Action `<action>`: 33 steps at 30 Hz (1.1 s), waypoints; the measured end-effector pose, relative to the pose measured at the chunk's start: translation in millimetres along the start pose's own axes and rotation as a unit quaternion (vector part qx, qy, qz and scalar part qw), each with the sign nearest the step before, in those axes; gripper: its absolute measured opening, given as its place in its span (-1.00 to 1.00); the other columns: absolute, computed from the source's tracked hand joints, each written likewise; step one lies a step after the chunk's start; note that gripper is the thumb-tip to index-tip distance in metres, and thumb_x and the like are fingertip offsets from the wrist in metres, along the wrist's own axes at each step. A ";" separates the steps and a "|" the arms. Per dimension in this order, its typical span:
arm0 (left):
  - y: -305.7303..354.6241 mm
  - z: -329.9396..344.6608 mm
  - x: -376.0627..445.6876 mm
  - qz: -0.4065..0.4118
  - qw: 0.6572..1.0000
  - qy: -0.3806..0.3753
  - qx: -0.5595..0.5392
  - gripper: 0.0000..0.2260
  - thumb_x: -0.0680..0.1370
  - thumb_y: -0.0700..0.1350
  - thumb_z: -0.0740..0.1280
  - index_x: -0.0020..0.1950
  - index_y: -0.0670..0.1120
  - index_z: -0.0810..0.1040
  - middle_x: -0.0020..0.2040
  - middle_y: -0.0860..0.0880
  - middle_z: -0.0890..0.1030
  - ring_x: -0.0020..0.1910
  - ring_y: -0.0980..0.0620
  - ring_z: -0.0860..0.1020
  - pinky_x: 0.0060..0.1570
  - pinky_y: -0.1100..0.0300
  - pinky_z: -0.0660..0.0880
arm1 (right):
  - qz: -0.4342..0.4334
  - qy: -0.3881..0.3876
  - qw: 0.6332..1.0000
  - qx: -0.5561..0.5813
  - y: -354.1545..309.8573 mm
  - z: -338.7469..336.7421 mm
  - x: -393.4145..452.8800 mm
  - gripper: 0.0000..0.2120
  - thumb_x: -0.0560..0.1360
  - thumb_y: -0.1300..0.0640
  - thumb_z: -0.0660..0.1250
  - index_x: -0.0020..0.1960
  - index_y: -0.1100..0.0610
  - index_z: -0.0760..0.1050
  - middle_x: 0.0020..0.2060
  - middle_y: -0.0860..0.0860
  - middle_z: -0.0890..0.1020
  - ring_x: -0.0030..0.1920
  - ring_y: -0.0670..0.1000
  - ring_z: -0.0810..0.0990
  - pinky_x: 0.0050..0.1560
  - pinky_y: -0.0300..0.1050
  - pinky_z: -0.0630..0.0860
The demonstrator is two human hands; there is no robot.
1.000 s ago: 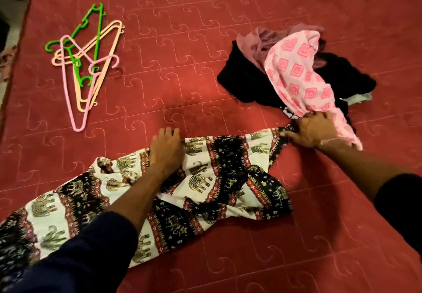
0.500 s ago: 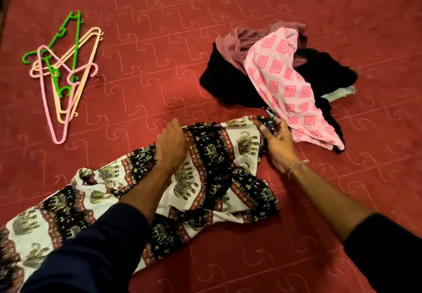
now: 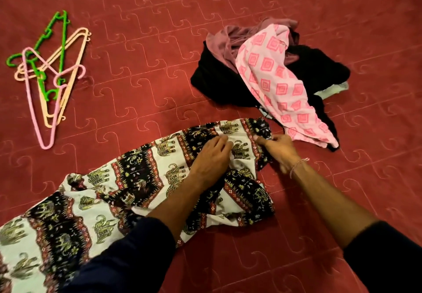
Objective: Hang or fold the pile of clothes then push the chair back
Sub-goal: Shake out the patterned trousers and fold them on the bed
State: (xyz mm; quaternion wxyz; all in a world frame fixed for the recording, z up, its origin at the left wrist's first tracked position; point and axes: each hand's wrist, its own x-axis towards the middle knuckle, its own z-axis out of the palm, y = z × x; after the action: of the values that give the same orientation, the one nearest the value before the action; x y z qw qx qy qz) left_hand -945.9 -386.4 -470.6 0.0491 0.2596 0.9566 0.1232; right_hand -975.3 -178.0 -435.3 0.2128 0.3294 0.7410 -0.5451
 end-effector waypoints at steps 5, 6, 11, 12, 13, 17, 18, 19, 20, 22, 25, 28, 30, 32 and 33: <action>-1.8 6.4 -4.0 -0.041 0.999 -0.029 -0.009 -0.44 0.68 0.16 0.02 0.60 -0.11 0.13 0.60 -0.13 0.18 0.59 -0.15 0.11 0.56 -0.20 0.01 | -0.203 -0.040 0.978 0.018 -12.6 -17.0 8.1 -0.67 0.66 0.22 0.24 0.40 0.07 0.50 0.25 0.10 0.63 0.21 0.08 0.62 0.18 0.06 0.61; -4.2 7.3 -3.7 -0.052 0.998 -0.047 -0.004 -0.38 0.66 0.23 0.00 0.63 -0.08 0.03 0.63 -0.10 0.08 0.61 -0.15 0.00 0.55 -0.23 -0.09 | -0.264 -0.016 0.963 -0.050 -12.1 -18.2 12.3 -0.61 0.67 0.23 0.21 0.48 0.06 0.42 0.38 0.09 0.54 0.33 0.11 0.53 0.31 0.13 0.53; -8.7 8.5 4.2 -0.096 0.992 -0.080 0.026 -0.27 0.58 0.40 -0.08 0.64 0.08 -0.17 0.64 -0.07 -0.16 0.60 -0.15 -0.21 0.47 -0.38 -0.23 | -0.209 0.013 0.957 -0.198 -7.0 -16.7 19.0 -0.48 0.61 0.04 0.36 0.51 0.00 0.28 0.36 0.16 0.50 0.16 0.22 0.60 0.11 0.12 0.61; -6.0 7.4 6.3 -0.100 0.991 -0.082 0.022 -0.27 0.57 0.42 -0.07 0.63 0.11 -0.18 0.64 -0.07 -0.17 0.60 -0.17 -0.22 0.45 -0.42 -0.23 | -0.174 0.012 0.972 -0.159 -4.5 -16.8 17.8 -0.50 0.56 -0.03 0.42 0.41 0.05 0.35 0.26 0.13 0.54 0.14 0.13 0.59 0.11 0.09 0.60; -2.4 6.6 8.9 -0.101 0.991 -0.084 0.017 -0.27 0.55 0.44 -0.06 0.62 0.15 -0.18 0.64 -0.08 -0.18 0.59 -0.21 -0.22 0.42 -0.46 -0.23 | -0.144 0.014 0.982 -0.118 -3.0 -17.9 12.2 -0.51 0.50 -0.09 0.47 0.31 0.10 0.41 0.18 0.10 0.57 0.12 0.08 0.59 0.11 0.06 0.60; 8.9 4.3 21.9 -0.113 0.989 -0.091 0.018 -0.23 0.46 0.56 -0.09 0.59 0.29 -0.17 0.63 -0.12 -0.20 0.57 -0.33 -0.24 0.30 -0.60 -0.26 | -0.005 -0.122 0.992 -0.028 15.0 -43.3 -7.0 -0.48 0.40 -0.14 0.52 0.06 0.30 0.59 -0.29 0.05 0.65 -0.37 -0.04 0.59 -0.38 -0.22 0.52; 10.3 3.9 24.7 -0.119 0.988 -0.092 0.020 -0.22 0.44 0.58 -0.09 0.58 0.30 -0.19 0.63 -0.13 -0.20 0.56 -0.35 -0.24 0.28 -0.62 -0.27 | 0.013 -0.182 0.982 -0.050 20.5 -50.3 -12.8 -0.49 0.39 -0.15 0.53 0.05 0.28 0.62 -0.36 0.02 0.62 -0.43 -0.05 0.51 -0.43 -0.24 0.43; 11.4 4.0 26.5 -0.124 0.988 -0.093 0.021 -0.20 0.43 0.59 -0.09 0.58 0.31 -0.19 0.63 -0.13 -0.21 0.56 -0.35 -0.24 0.27 -0.62 -0.27 | 0.006 -0.231 0.969 -0.083 27.9 -56.0 -13.7 -0.53 0.38 -0.15 0.54 0.05 0.23 0.65 -0.37 0.01 0.59 -0.42 -0.04 0.43 -0.40 -0.22 0.35; 12.6 3.9 27.4 -0.127 0.987 -0.095 0.023 -0.20 0.42 0.59 -0.08 0.58 0.31 -0.21 0.63 -0.13 -0.22 0.56 -0.36 -0.25 0.26 -0.63 -0.27 | -0.017 -0.260 0.960 -0.103 32.9 -60.3 -16.3 -0.63 0.38 -0.12 0.54 0.03 0.13 0.69 -0.36 0.02 0.57 -0.37 -0.02 0.38 -0.33 -0.19 0.32; 13.9 4.4 27.0 -0.128 0.987 -0.097 0.029 -0.19 0.41 0.60 -0.10 0.57 0.31 -0.23 0.62 -0.14 -0.24 0.55 -0.37 -0.27 0.25 -0.63 -0.27 | -0.076 -0.268 0.959 -0.055 40.2 -64.0 -19.1 -0.80 0.44 -0.01 0.49 -0.02 0.09 0.69 -0.26 0.13 0.62 -0.26 0.04 0.44 -0.16 -0.12 0.38; 15.0 4.4 26.1 -0.130 0.986 -0.098 0.026 -0.18 0.41 0.61 -0.12 0.57 0.31 -0.28 0.61 -0.14 -0.28 0.53 -0.37 -0.30 0.24 -0.63 -0.28 | -0.096 -0.219 0.968 0.080 48.2 -67.6 -28.2 -0.73 0.56 0.07 0.35 0.15 0.25 0.57 -0.08 0.22 0.67 -0.11 0.05 0.60 -0.05 -0.20 0.51; 14.6 4.1 25.6 -0.122 0.986 -0.107 0.037 -0.12 0.38 0.64 -0.12 0.56 0.29 -0.32 0.60 -0.15 -0.33 0.52 -0.38 -0.32 0.22 -0.64 -0.29 | -0.112 -0.062 0.988 -0.090 53.2 -65.9 -37.1 -0.81 0.62 0.01 0.28 0.02 0.15 0.50 -0.31 0.04 0.56 -0.42 -0.11 0.50 -0.44 -0.37 0.39; 15.5 3.8 25.4 -0.111 0.986 -0.116 0.050 -0.09 0.35 0.65 -0.12 0.56 0.28 -0.33 0.59 -0.16 -0.33 0.52 -0.40 -0.30 0.22 -0.65 -0.26 | -0.107 0.048 0.944 -0.308 64.3 -66.2 -35.3 -0.73 0.61 -0.15 0.26 -0.13 0.02 0.41 -0.38 -0.03 0.49 -0.47 -0.10 0.45 -0.50 -0.31 0.38; 18.5 3.2 25.6 -0.109 0.986 -0.116 0.050 -0.09 0.36 0.65 -0.12 0.58 0.26 -0.29 0.60 -0.18 -0.30 0.54 -0.39 -0.27 0.25 -0.63 -0.28 | -0.077 0.097 0.882 -0.455 69.7 -66.8 -36.6 -0.56 0.53 -0.40 0.18 -0.17 -0.03 0.45 -0.49 -0.09 0.41 -0.53 -0.08 0.43 -0.51 -0.30 0.36; 21.1 1.6 26.6 -0.111 0.986 -0.114 0.052 -0.11 0.38 0.63 -0.13 0.60 0.24 -0.22 0.61 -0.20 -0.24 0.55 -0.37 -0.23 0.27 -0.59 -0.29 | -0.082 0.097 0.864 -0.487 73.1 -67.5 -35.2 -0.49 0.48 -0.49 0.14 -0.17 -0.04 0.49 -0.53 -0.11 0.35 -0.55 -0.09 0.41 -0.51 -0.32 0.33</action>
State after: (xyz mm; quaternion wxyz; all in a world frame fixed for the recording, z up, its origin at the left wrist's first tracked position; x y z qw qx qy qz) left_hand -958.3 -354.9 -467.5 0.1575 0.1666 0.9727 0.0364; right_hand -895.4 -109.3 -439.1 0.2271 0.1730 0.9535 -0.0961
